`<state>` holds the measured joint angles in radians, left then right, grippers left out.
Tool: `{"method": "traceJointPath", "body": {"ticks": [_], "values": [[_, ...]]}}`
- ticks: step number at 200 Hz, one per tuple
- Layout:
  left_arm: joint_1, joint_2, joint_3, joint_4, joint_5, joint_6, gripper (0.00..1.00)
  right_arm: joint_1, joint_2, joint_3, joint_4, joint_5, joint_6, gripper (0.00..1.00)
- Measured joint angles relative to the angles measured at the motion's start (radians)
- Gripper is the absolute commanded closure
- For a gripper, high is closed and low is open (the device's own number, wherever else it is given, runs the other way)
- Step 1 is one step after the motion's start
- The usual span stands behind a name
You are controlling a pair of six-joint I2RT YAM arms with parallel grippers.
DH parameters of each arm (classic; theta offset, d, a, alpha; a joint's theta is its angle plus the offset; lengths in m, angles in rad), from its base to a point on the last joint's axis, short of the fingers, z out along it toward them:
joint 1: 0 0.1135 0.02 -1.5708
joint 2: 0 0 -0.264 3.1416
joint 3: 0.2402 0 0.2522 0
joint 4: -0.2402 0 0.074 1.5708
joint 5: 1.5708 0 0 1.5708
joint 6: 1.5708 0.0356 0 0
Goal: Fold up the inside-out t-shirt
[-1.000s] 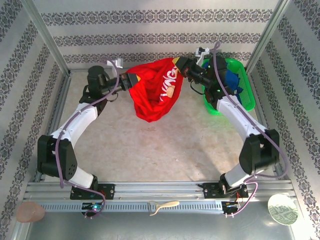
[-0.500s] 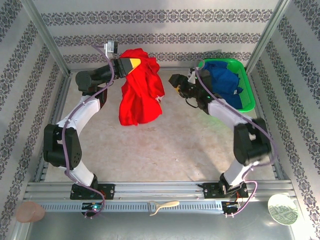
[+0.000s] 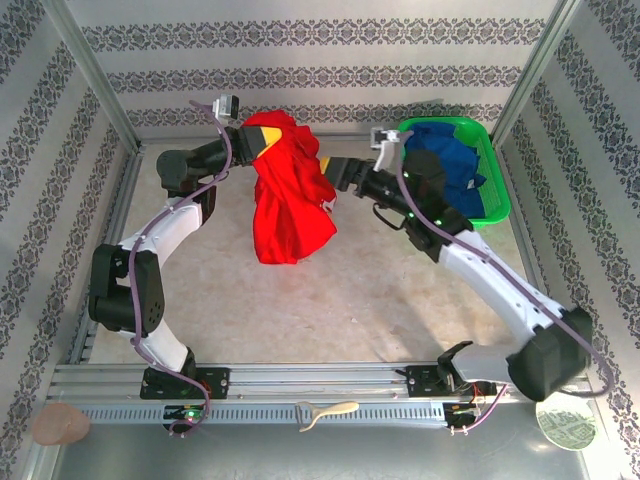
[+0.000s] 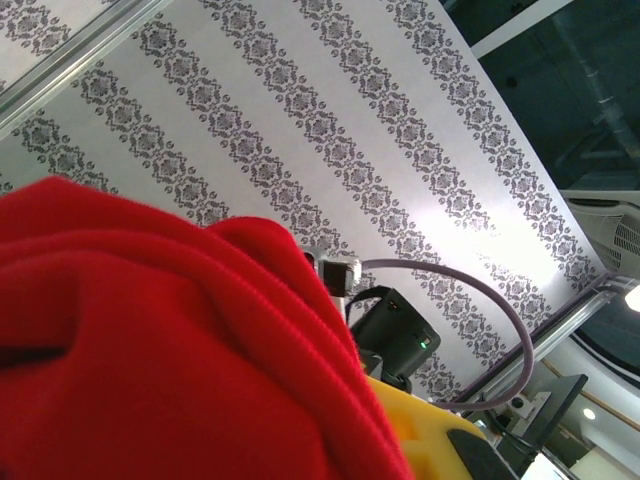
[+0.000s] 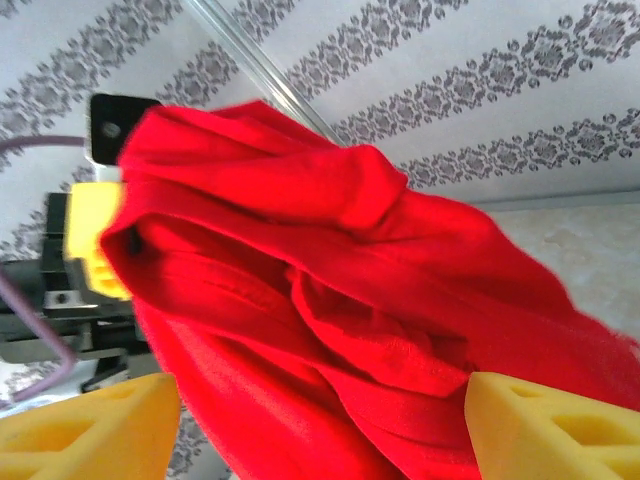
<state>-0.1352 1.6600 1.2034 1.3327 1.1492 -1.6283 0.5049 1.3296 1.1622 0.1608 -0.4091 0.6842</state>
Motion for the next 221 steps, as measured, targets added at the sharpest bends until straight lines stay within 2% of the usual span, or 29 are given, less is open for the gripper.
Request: {"method": "traceJointPath", "body": {"ticks": [29,39,52,60,66,68,97,107,120,142,155,193,221], "values": [[0.000,0.000,-0.005,0.001,-0.001,-0.001,1.00,0.022,0.162,0.115,-0.023,-0.022,-0.038,0.26],[0.000,0.000,-0.005,0.001,-0.001,-0.002,1.00,0.027,0.212,0.154,-0.023,-0.031,-0.041,0.31],[0.000,0.000,-0.005,0.000,-0.001,-0.004,1.00,0.031,0.285,0.212,-0.021,-0.050,-0.038,0.53],[0.000,0.000,-0.005,0.001,-0.001,-0.004,1.00,0.035,0.322,0.242,-0.014,-0.061,-0.035,0.76],[0.000,0.000,-0.005,0.000,-0.001,-0.004,1.00,0.035,0.349,0.263,-0.011,-0.074,-0.032,0.98],[0.000,0.000,-0.005,0.001,-0.001,-0.004,1.00,0.035,0.354,0.268,-0.010,-0.077,-0.032,1.00],[0.012,0.002,-0.018,0.003,-0.009,-0.004,1.00,0.024,0.388,0.303,-0.016,-0.129,0.001,1.00],[0.031,0.008,-0.028,0.010,-0.015,-0.004,0.84,0.013,0.374,0.303,-0.016,-0.142,0.020,1.00],[0.072,0.029,-0.045,0.025,-0.034,-0.007,0.74,-0.005,0.336,0.303,-0.020,-0.152,0.038,1.00],[0.161,0.090,-0.095,0.035,-0.069,-0.004,0.44,-0.025,0.231,0.324,-0.039,-0.154,0.053,1.00],[0.203,0.132,-0.124,0.032,-0.085,-0.007,0.33,-0.027,0.167,0.366,-0.044,-0.153,0.055,1.00],[0.241,0.146,-0.204,0.018,-0.109,0.001,0.27,-0.029,0.056,0.449,-0.026,-0.153,0.054,1.00],[0.239,0.035,-0.300,0.008,-0.116,0.023,0.26,-0.045,0.079,0.396,0.036,-0.161,0.106,1.00]]}}
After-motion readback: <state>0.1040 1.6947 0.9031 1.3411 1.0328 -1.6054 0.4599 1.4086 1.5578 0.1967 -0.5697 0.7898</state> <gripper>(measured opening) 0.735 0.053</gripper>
